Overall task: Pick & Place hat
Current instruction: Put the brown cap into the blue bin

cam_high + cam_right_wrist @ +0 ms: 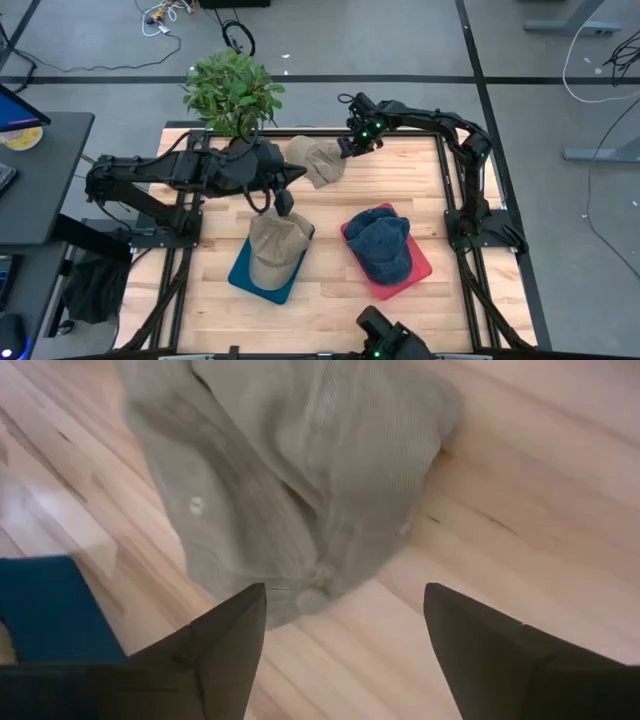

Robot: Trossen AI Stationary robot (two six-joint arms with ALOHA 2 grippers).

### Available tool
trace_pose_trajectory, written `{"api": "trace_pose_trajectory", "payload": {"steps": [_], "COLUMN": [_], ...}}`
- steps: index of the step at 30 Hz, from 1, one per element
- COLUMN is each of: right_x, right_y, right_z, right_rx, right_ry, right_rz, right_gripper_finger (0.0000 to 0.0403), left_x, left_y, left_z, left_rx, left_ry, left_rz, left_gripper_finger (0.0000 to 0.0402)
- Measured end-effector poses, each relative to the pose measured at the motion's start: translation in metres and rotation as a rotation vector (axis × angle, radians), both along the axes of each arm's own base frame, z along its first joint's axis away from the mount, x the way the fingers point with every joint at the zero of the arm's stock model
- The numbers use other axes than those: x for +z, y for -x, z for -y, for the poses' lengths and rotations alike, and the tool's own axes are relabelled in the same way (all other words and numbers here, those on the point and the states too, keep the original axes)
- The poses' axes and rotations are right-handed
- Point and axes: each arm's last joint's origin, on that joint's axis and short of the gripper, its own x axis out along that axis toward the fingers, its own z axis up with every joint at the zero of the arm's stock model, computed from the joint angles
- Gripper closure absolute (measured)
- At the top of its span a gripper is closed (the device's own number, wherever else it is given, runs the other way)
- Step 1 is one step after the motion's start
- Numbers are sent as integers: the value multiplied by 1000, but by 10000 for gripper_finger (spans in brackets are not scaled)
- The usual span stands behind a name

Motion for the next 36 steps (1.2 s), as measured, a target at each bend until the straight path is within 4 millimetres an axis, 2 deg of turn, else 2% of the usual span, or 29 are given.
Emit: {"api": "trace_pose_trajectory", "payload": {"steps": [8, 16, 25, 28, 31, 36], "right_x": [-14, -30, -27, -29, -29, -30], "right_y": [-3, -3, -9, -10, -12, -12], "right_z": [12, 22, 28, 28, 27, 27], "right_rx": [22, 11, -66, -83, -64, -44], "right_ry": [46, 20, 19, -6, 16, 52], "right_rz": [47, 79, 134, 141, 142, 132], "right_gripper_finger": [133, 133, 156, 177, 216, 324], "left_x": [5, 7, 7, 8, 9, 9], "left_y": [-2, -3, -3, -4, -4, -4], "left_z": [-10, -19, -23, -23, -23, -23], "left_rx": [38, 70, 83, 83, 82, 82], "left_ry": [11, 12, 12, 13, 13, 15], "left_rz": [57, 78, 81, 93, 101, 110], "left_gripper_finger": [390, 390, 390, 390, 390, 390]}}
